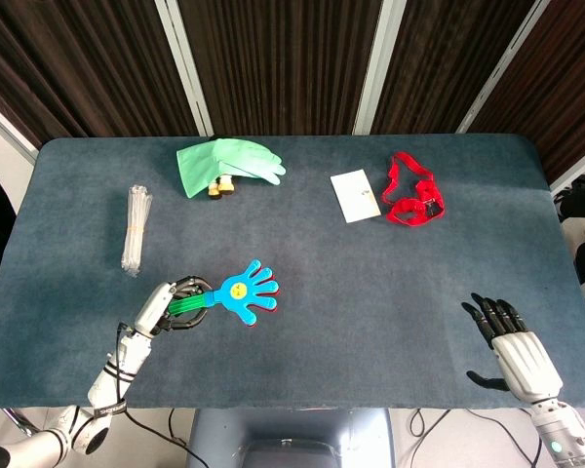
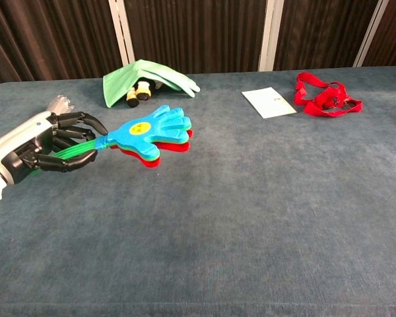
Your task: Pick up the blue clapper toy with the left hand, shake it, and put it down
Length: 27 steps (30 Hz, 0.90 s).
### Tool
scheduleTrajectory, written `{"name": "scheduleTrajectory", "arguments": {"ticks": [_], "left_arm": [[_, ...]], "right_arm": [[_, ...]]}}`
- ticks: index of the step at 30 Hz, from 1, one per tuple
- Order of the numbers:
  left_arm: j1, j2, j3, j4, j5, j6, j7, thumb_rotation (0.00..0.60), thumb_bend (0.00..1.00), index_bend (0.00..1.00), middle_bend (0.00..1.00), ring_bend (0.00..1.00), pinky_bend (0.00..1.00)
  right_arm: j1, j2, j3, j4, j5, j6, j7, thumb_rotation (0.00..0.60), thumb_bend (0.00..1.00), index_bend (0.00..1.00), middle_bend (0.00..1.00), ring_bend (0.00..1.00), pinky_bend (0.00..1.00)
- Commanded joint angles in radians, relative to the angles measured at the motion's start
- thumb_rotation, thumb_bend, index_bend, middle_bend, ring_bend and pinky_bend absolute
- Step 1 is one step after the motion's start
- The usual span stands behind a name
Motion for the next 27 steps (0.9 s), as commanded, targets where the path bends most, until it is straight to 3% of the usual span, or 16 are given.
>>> {"name": "scheduleTrajectory", "arguments": {"ticks": [1,3,6,8,11,15,19,22,27], "left_arm": [[-0.002,-0.097,0.006,0.153,-0.017,-0.021,0.051,0.600,0.70,0.97,0.92,0.88,1.00],[-0.004,-0.126,0.005,0.209,-0.020,-0.019,0.053,0.600,0.64,0.89,0.86,0.80,1.00],[-0.007,-0.147,0.015,0.265,-0.017,-0.029,0.052,0.600,0.57,0.66,0.70,0.60,0.93],[-0.007,-0.154,0.026,0.293,-0.015,-0.047,0.053,0.600,0.55,0.54,0.61,0.47,0.76],[-0.009,-0.161,0.054,0.329,0.000,-0.074,0.054,0.600,0.53,0.46,0.53,0.37,0.50],[-0.018,-0.165,0.086,0.368,0.021,-0.106,0.091,0.600,0.51,0.41,0.43,0.24,0.29],[-0.027,-0.153,0.094,0.357,0.022,-0.122,0.112,0.600,0.46,0.18,0.20,0.06,0.13],[-0.028,-0.140,0.085,0.331,0.020,-0.092,0.122,0.600,0.42,0.02,0.05,0.00,0.04],[-0.035,-0.102,0.088,0.275,0.039,-0.031,0.179,0.600,0.39,0.00,0.00,0.00,0.00]], "right_arm": [[0.001,0.000,0.000,0.000,0.001,-0.001,0.000,0.600,0.21,0.00,0.00,0.00,0.00],[0.001,0.000,0.002,0.000,0.004,0.000,0.002,0.600,0.21,0.00,0.00,0.00,0.00],[0.001,0.002,0.004,0.000,0.005,0.002,0.006,0.600,0.21,0.00,0.00,0.00,0.00],[0.000,0.004,0.004,-0.001,0.004,0.005,0.008,0.600,0.21,0.00,0.00,0.00,0.00],[-0.002,0.005,0.004,-0.002,0.002,0.010,0.009,0.600,0.21,0.00,0.00,0.00,0.00],[-0.007,0.007,0.005,-0.006,0.003,0.019,0.003,0.600,0.21,0.00,0.00,0.00,0.00],[-0.008,0.010,0.003,-0.007,-0.003,0.023,0.006,0.600,0.21,0.00,0.00,0.00,0.00],[-0.009,0.013,0.003,-0.008,-0.007,0.027,0.010,0.600,0.21,0.00,0.00,0.00,0.00],[-0.010,0.014,0.003,-0.008,-0.008,0.029,0.010,0.600,0.21,0.00,0.00,0.00,0.00]]}}
